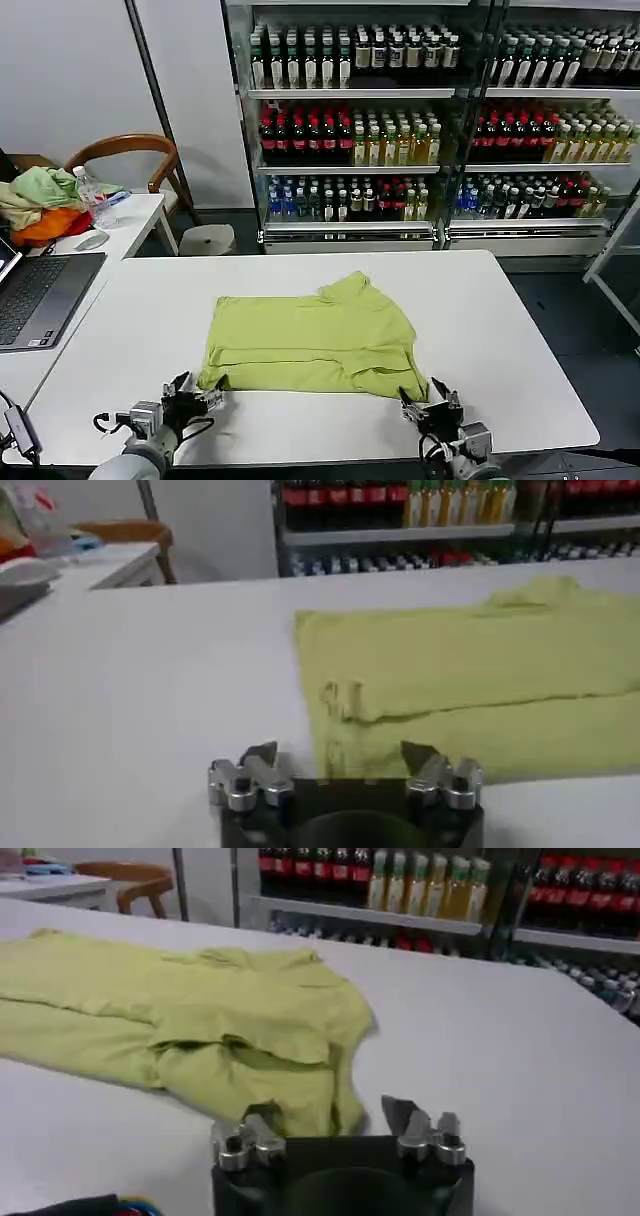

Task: Fold and organize the clothes.

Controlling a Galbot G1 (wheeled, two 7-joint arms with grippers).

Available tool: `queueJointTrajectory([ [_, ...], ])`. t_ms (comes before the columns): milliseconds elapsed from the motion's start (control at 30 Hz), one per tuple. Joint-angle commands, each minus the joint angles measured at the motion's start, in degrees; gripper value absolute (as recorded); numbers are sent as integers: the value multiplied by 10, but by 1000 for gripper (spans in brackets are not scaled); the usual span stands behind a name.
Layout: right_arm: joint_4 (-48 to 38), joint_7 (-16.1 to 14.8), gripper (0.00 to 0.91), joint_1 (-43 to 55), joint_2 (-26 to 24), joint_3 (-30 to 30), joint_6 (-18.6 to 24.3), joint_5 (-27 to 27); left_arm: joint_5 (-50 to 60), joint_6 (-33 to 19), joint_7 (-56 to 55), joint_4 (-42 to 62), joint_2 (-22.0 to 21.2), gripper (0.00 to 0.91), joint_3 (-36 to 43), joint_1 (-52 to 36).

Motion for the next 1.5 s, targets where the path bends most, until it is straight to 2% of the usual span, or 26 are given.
queueJointTrajectory([
  [33,-2,1,0,-3,4,-14,-1,5,-18,4,-6,11,-3,50,3,-2],
  [533,8,-3,0,-7,4,-9,-3,5,12,9,41,10,-5,40,3,8],
  [1000,87,-33,0,-150,-26,57,37,-32,77,-9,52,-97,12,40,-39,149],
  [1267,96,-31,0,-183,-28,54,43,-44,79,-16,44,-133,11,40,-72,219],
  [1500,102,-26,0,-194,-30,55,46,-45,91,-14,31,-140,9,40,-75,244],
])
